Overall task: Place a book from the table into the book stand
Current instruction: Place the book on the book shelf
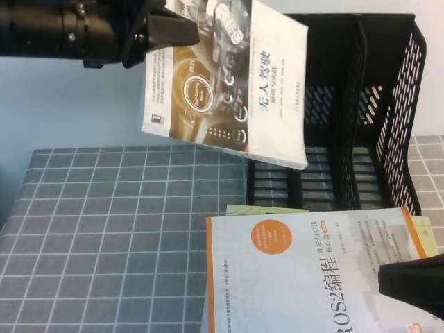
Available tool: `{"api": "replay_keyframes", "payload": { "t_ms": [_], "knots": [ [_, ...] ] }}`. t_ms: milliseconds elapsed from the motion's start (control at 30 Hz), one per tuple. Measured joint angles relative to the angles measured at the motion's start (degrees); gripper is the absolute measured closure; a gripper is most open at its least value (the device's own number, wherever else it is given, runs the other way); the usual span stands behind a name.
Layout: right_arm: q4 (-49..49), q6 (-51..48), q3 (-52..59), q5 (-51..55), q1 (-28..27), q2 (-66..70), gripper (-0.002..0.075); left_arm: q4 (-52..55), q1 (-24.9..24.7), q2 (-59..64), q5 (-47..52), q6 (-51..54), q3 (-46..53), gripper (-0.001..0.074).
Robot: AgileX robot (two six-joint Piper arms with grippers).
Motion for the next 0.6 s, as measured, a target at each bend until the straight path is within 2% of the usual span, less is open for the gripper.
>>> {"api": "replay_keyframes", "payload": {
  "t_ms": [133, 367, 600],
  "knots": [
    [-0.9, 0.2, 0.0, 0.0, 0.0, -2.2, 0.0729, 5.1, 0.0, 4.8, -0.1, -4.8, -5.9, 0.0633],
    [-7.0, 3.7, 0.0, 0.1, 0.0, -3.2, 0.0729, 6.7, -0.4, 10.8, -0.1, -10.4, -13.3, 0.0633],
    [-9.4, 5.0, 0.0, 0.3, 0.0, -3.2, 0.0729, 19.8, -5.1, 12.1, -1.6, -17.7, -16.0, 0.0633]
  ]
}}
